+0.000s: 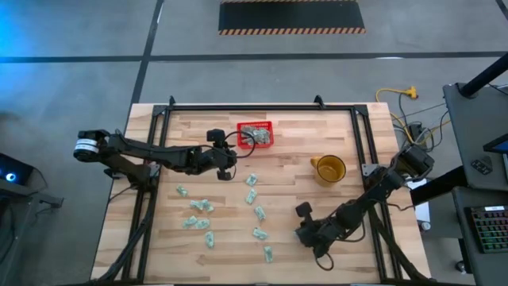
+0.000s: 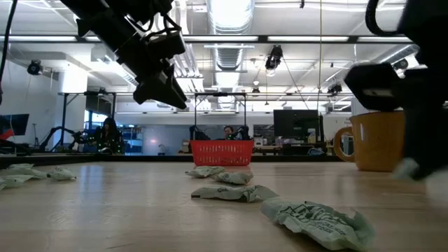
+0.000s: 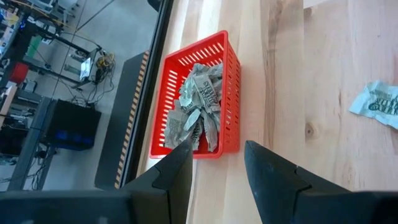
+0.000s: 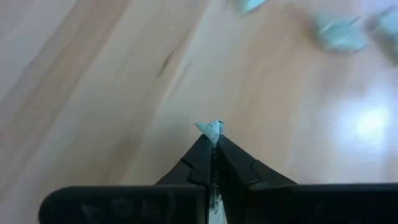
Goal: Pick and place Stevia / Truvia into bins
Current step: Put the white stevia packet into the red bin
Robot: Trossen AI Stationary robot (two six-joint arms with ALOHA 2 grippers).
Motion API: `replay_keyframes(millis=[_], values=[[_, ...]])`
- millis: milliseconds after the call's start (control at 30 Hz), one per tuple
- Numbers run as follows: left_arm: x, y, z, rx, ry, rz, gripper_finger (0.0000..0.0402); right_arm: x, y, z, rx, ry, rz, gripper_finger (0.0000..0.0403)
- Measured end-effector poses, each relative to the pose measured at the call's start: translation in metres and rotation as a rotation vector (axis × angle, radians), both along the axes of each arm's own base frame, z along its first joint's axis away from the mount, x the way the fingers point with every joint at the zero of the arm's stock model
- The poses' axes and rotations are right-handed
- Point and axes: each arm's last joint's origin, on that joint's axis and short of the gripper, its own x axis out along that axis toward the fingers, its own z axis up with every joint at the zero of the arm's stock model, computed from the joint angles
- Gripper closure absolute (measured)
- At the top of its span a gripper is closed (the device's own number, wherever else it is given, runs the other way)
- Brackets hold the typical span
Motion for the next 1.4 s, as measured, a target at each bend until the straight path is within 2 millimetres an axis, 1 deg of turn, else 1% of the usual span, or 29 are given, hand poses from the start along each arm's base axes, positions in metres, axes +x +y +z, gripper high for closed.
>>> replay_keyframes(millis=[200, 267, 333, 400, 467, 600, 700, 800, 900, 1033, 1100, 1200, 1267, 1400], values=[[-0.005, 0.000, -0.003, -0.018, 0.037, 0.023, 0.0272, 0.019, -0.004, 0.017, -0.173, -0.123, 0.007, 0.0394], [-0.007, 0.000, -0.003, -0.025, 0.043, 0.035, 0.0272, 0.030, -0.011, 0.024, -0.243, -0.155, 0.003, 0.0394], [-0.008, 0.000, -0.003, -0.037, 0.043, 0.051, 0.0272, 0.043, -0.022, 0.031, -0.299, -0.175, -0.015, 0.0394], [-0.010, 0.000, -0.004, -0.056, 0.047, 0.070, 0.0272, 0.058, -0.038, 0.039, -0.333, -0.182, -0.040, 0.0394], [-0.012, 0.000, -0.005, -0.078, 0.050, 0.093, 0.0272, 0.073, -0.060, 0.046, -0.364, -0.183, -0.084, 0.0394], [-0.019, 0.000, -0.010, -0.127, 0.087, 0.152, 0.0272, 0.096, -0.114, 0.056, -0.428, -0.166, -0.194, 0.0394], [-0.024, 0.000, -0.012, -0.157, 0.110, 0.193, 0.0272, 0.106, -0.157, 0.061, -0.447, -0.143, -0.277, 0.0394], [-0.027, -0.001, -0.014, -0.172, 0.125, 0.213, 0.0272, 0.111, -0.200, 0.064, -0.361, -0.140, -0.325, 0.0394], [-0.027, -0.003, -0.014, -0.176, 0.125, 0.210, 0.0272, 0.112, -0.239, 0.067, -0.225, -0.198, -0.331, 0.0394], [-0.027, -0.003, -0.014, -0.177, 0.125, 0.209, 0.0272, 0.110, -0.280, 0.071, -0.082, -0.306, -0.364, 0.0394], [-0.027, -0.003, -0.014, -0.175, 0.127, 0.207, 0.0272, 0.108, -0.295, 0.073, -0.045, -0.348, -0.410, 0.0394], [-0.027, -0.003, -0.014, -0.172, 0.129, 0.204, 0.0272, 0.104, -0.310, 0.075, -0.005, -0.373, -0.497, 0.0394], [-0.027, -0.003, -0.014, -0.170, 0.131, 0.202, 0.0272, 0.101, -0.316, 0.074, 0.017, -0.375, -0.535, 0.0394], [-0.027, -0.003, -0.014, -0.170, 0.130, 0.201, 0.0272, 0.101, -0.321, 0.071, 0.042, -0.381, -0.569, 0.0394]])
